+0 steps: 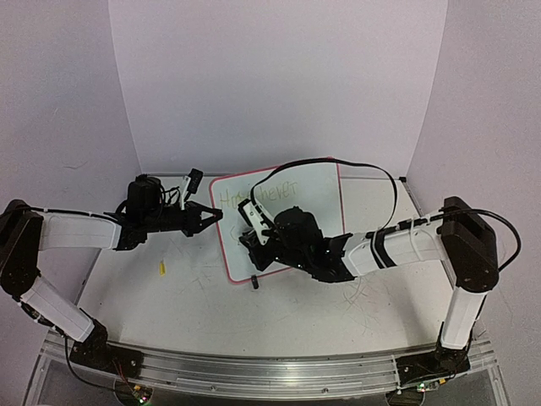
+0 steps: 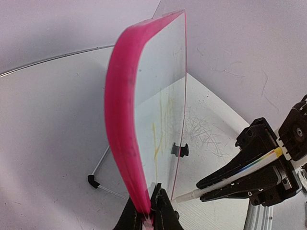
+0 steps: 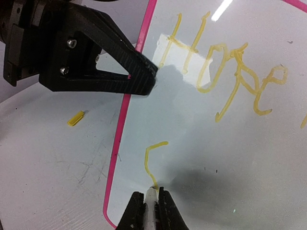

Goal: Write a sentence on the whiteboard

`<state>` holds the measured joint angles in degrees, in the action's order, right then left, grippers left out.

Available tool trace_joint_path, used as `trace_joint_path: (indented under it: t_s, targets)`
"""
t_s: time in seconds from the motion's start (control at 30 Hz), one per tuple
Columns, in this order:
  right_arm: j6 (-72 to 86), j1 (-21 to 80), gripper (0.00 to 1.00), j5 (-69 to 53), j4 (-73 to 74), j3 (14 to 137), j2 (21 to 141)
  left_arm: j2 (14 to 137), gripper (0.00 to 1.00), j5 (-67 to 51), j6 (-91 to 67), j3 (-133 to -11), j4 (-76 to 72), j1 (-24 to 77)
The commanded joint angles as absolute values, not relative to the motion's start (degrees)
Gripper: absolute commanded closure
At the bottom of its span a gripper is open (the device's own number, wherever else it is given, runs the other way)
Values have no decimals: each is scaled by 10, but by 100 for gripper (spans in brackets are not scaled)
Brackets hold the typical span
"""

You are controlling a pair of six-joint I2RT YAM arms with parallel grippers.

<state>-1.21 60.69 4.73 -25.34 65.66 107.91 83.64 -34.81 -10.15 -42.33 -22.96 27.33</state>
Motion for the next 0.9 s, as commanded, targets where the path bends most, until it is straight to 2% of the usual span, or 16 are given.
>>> trace_joint_path:
  t_s: [0.0,0.23,0.53,0.87]
  targets:
    - [-5,607,100,50,-260,694,1103,838,100,-278,-35,-439,-217,272]
    - [-4,606,100,34,-258,707,1105,840,100,-280,-35,-440,-217,272]
    - [-8,596,100,8,-272,641,1014,842,100,-279,-33,-440,-216,272]
    - [-15,590,100,44,-274,666,1040,844,100,-278,-33,-441,-215,272]
